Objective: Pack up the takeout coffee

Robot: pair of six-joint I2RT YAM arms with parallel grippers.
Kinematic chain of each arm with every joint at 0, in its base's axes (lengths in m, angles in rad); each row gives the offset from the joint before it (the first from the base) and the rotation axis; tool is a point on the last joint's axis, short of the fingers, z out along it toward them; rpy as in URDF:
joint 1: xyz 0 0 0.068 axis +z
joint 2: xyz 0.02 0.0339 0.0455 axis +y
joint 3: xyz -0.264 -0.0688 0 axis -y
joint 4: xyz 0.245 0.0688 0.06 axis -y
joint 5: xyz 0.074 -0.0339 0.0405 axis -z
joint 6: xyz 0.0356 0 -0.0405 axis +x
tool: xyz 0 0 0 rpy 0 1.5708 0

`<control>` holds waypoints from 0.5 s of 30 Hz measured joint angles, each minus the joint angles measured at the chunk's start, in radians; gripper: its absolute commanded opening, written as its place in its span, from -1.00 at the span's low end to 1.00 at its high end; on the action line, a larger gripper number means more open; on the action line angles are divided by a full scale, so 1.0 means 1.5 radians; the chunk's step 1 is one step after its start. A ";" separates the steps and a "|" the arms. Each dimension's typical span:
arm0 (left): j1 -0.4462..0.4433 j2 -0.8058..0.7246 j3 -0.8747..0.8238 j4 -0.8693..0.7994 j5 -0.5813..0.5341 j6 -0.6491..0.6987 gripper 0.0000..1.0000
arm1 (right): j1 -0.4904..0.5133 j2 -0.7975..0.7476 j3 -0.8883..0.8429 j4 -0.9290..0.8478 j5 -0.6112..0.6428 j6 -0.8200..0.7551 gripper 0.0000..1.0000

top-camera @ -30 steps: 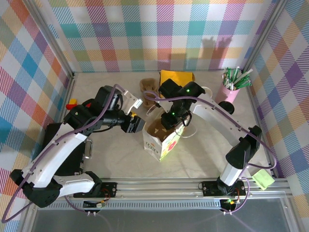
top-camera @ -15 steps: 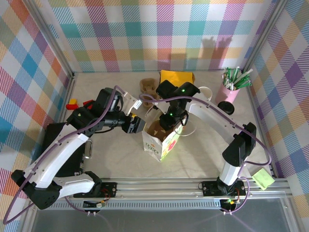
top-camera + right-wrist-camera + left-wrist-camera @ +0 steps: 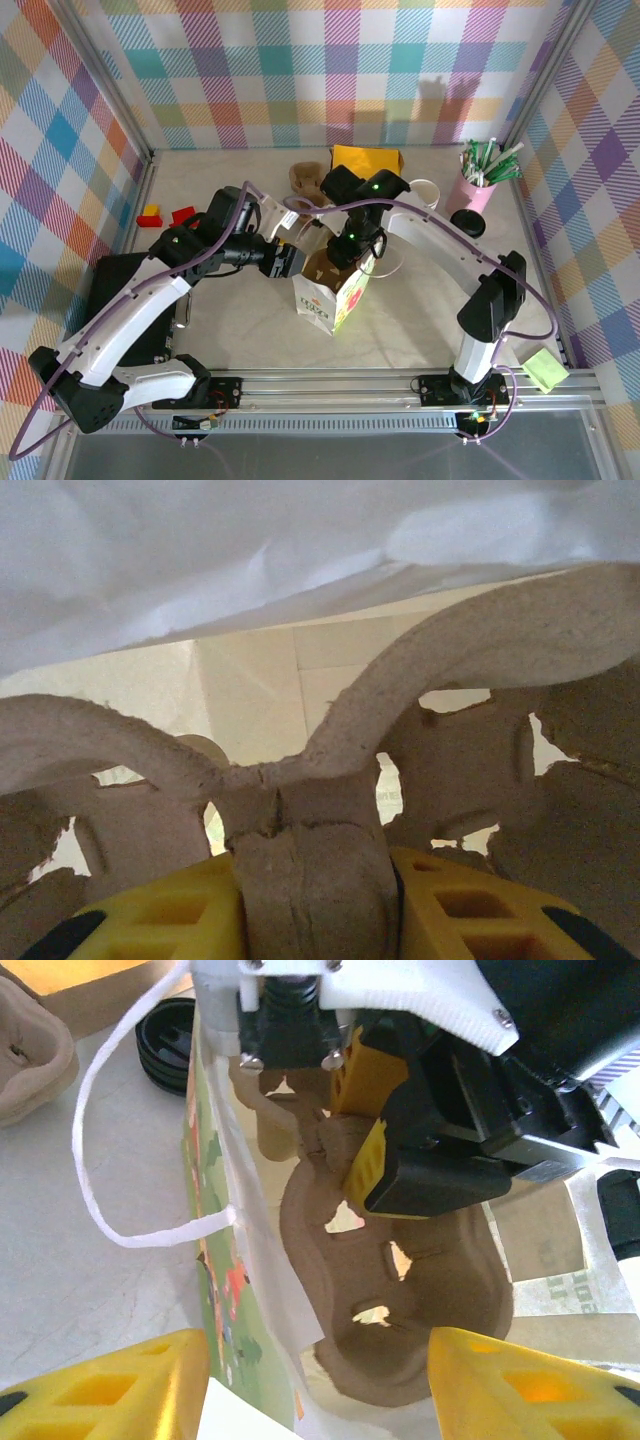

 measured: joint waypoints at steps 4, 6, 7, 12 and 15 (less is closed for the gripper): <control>0.000 0.000 -0.004 0.007 0.000 -0.003 0.17 | 0.004 0.014 -0.006 0.012 0.000 -0.015 -0.23; 0.000 0.000 -0.004 0.010 0.000 -0.003 0.16 | 0.005 0.016 -0.017 0.023 0.000 -0.020 -0.23; 0.000 0.000 -0.005 0.012 0.000 -0.003 0.16 | 0.005 0.016 -0.024 0.029 0.001 -0.022 -0.22; 0.000 0.000 -0.013 0.013 0.000 -0.005 0.15 | 0.005 0.016 -0.055 0.052 0.000 -0.035 -0.20; 0.000 0.000 -0.015 0.014 0.000 -0.005 0.15 | 0.006 0.016 -0.064 0.061 0.000 -0.042 -0.17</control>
